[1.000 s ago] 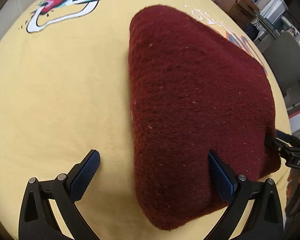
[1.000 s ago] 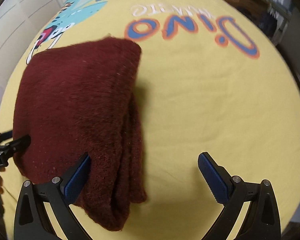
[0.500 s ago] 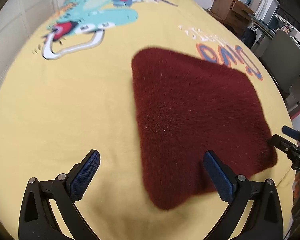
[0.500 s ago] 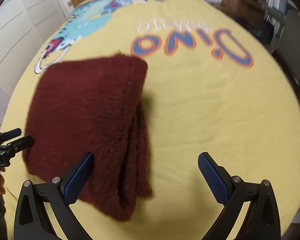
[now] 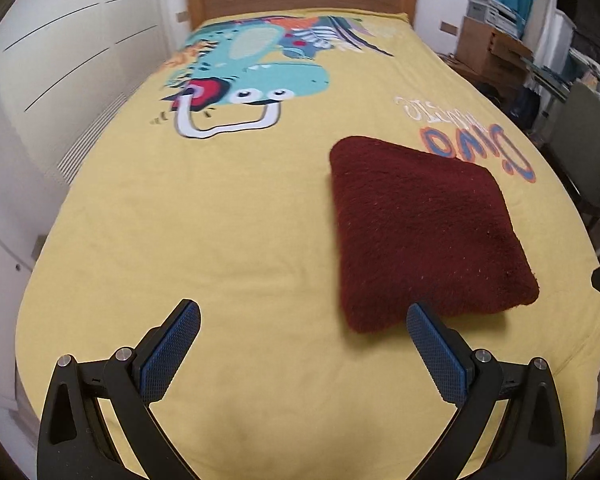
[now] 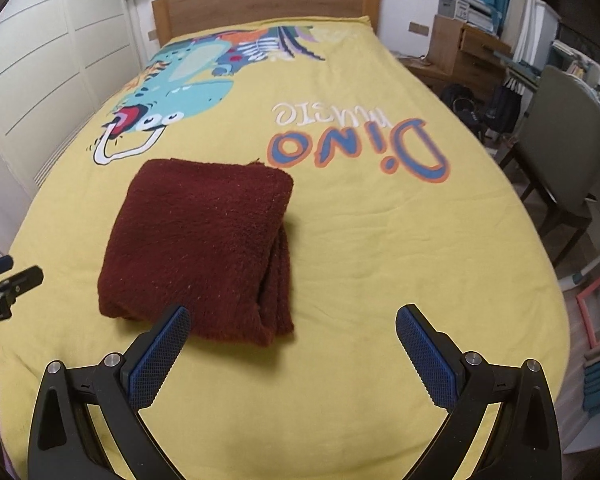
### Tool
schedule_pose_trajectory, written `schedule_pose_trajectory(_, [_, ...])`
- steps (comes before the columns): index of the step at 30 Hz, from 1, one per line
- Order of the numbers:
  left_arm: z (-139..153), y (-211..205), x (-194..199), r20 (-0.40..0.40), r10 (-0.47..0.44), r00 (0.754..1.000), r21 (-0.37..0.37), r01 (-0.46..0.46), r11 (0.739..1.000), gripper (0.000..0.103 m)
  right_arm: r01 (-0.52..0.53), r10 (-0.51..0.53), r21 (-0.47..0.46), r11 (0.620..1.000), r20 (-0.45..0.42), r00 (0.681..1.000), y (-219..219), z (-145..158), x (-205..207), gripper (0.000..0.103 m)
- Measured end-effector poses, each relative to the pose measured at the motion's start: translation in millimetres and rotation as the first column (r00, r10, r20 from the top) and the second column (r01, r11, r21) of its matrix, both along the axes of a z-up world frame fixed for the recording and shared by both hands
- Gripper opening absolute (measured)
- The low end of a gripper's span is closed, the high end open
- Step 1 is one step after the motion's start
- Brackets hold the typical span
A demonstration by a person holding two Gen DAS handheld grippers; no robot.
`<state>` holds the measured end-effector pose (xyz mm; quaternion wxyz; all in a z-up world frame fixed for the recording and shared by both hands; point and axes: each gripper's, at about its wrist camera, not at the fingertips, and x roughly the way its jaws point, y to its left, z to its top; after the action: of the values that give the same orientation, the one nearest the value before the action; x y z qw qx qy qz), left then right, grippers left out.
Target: Fold small clothes
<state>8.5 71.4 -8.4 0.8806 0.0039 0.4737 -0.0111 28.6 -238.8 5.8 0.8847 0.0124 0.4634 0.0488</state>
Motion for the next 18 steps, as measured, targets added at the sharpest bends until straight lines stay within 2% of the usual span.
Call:
schedule_pose_trajectory(5, [2, 5, -12, -0.005, 0.016, 1.000, 0.025, -0.016, 1.000, 0.102, 0.008, -0.008, 0.004, 1.000, -0.006, 1.000, -3, 4, -15, 0.103])
schedule_pose_trajectory(18, [-3, 2, -10, -0.012, -0.010, 1.000, 0.034, 0.011, 0.999, 0.102, 0.022, -0.021, 0.007, 1.000, -0.010, 1.000, -11, 3, -27, 0.103])
